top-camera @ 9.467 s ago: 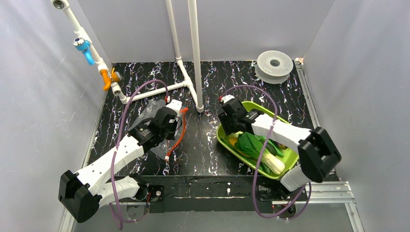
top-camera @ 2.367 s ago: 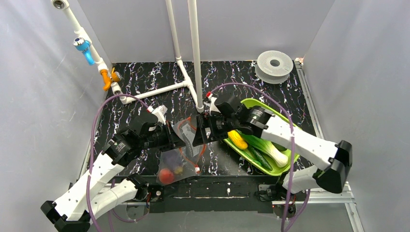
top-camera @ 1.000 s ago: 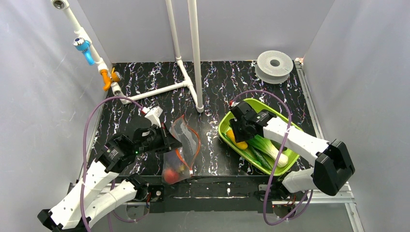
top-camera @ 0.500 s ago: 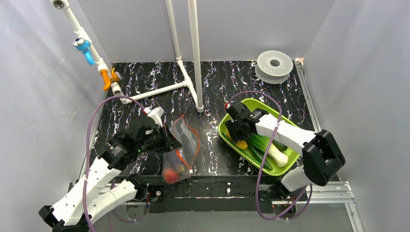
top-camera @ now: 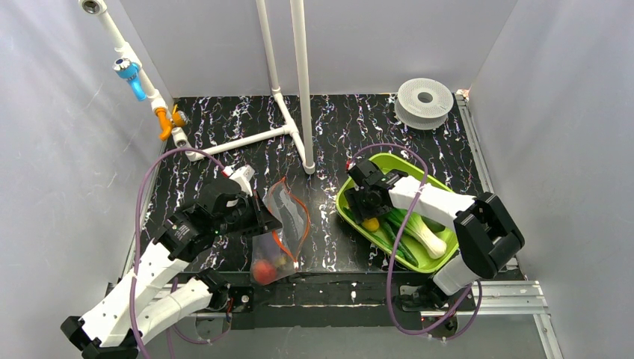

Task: Place the food in the zip-top bag and seal the zipper

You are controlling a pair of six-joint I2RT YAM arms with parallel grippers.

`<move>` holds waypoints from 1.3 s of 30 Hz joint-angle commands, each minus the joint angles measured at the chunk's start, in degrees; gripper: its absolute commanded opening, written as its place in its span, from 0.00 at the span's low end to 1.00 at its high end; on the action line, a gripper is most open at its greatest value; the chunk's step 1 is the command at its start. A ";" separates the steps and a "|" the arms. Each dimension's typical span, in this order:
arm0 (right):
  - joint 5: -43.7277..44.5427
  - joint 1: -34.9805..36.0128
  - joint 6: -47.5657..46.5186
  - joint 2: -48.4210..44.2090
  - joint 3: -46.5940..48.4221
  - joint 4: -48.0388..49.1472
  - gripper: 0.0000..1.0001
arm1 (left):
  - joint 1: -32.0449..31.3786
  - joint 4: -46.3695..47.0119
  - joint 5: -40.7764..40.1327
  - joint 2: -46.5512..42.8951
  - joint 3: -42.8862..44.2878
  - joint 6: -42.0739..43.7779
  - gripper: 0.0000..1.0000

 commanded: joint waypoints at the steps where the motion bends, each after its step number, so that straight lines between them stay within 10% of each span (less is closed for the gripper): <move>1: -1.46 0.30 0.16 0.80 0.22 1.70 0.66 | 0.06 -1.00 0.58 -0.11 0.38 -0.63 0.00; 27: -6.35 0.44 6.21 -19.51 2.56 -0.54 0.18 | 0.05 -2.00 1.01 0.28 1.40 1.30 0.00; 39: -18.76 9.44 16.47 -25.53 8.73 8.10 0.17 | 0.12 -2.30 0.45 -0.43 1.48 0.81 0.00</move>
